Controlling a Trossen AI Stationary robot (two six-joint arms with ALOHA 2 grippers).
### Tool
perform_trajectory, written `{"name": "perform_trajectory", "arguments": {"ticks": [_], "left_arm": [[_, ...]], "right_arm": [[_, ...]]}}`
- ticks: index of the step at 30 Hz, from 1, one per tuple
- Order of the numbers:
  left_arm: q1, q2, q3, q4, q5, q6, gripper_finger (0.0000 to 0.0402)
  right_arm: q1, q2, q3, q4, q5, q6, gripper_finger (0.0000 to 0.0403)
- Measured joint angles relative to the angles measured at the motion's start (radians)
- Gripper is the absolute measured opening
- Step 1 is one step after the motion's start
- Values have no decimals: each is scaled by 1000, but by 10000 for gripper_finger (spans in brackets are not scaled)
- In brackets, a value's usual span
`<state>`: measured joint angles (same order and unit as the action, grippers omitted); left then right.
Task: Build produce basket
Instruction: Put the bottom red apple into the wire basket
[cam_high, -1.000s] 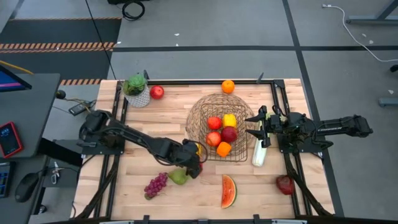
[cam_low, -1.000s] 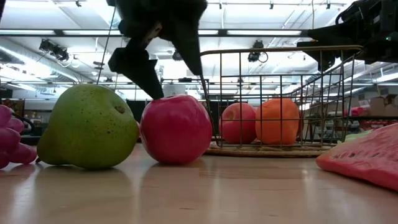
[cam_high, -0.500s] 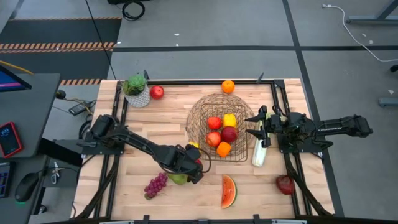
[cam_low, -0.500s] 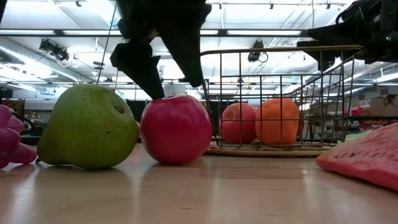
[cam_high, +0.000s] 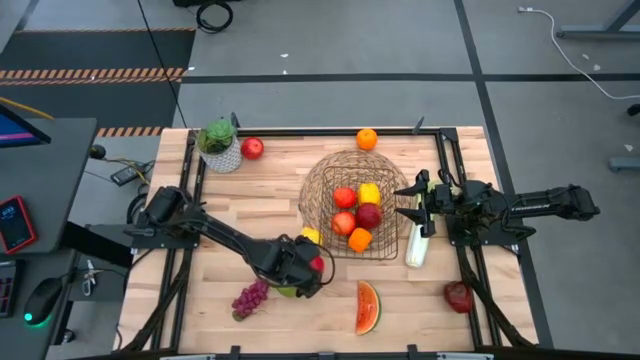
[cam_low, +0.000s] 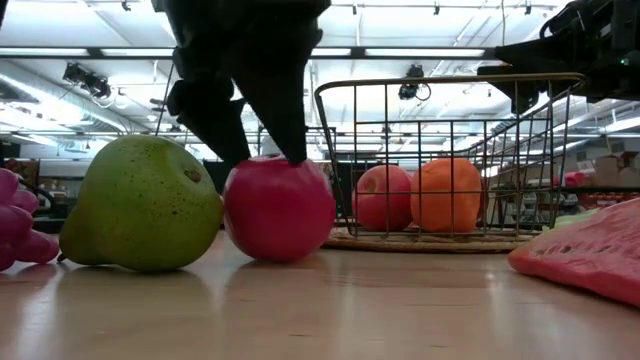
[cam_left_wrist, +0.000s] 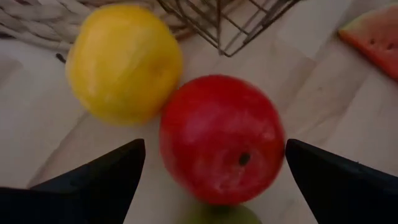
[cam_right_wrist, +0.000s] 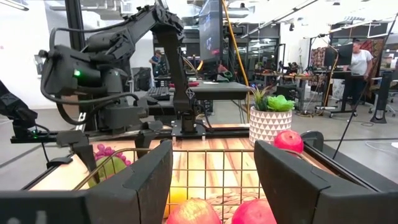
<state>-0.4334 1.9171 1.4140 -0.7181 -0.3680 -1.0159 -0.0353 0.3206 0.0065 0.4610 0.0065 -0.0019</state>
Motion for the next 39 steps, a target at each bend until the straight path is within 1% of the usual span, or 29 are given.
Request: {"name": "perform_trajectory", "arguments": {"ticks": [3,7,14,18,28,39], "left_arm": [[-14,0,-7,1,-55,0,396],[-17,0,-10,1,-72,38,396],[-16,27,-10,0,-76,59,396],[-16,48,-10,-7,-62,71,396],[-18,49,-10,-3,-55,96,396],[-25,88,-6,17,-77,115,396]], "right_arm": [[0,0,0,0,0,0,231],[0,0,0,0,0,0,231],[0,0,0,1,0,0,231],[0,0,0,-4,0,0,231],[0,2,0,-5,0,0,231],[0,2,0,-4,0,0,231]]}}
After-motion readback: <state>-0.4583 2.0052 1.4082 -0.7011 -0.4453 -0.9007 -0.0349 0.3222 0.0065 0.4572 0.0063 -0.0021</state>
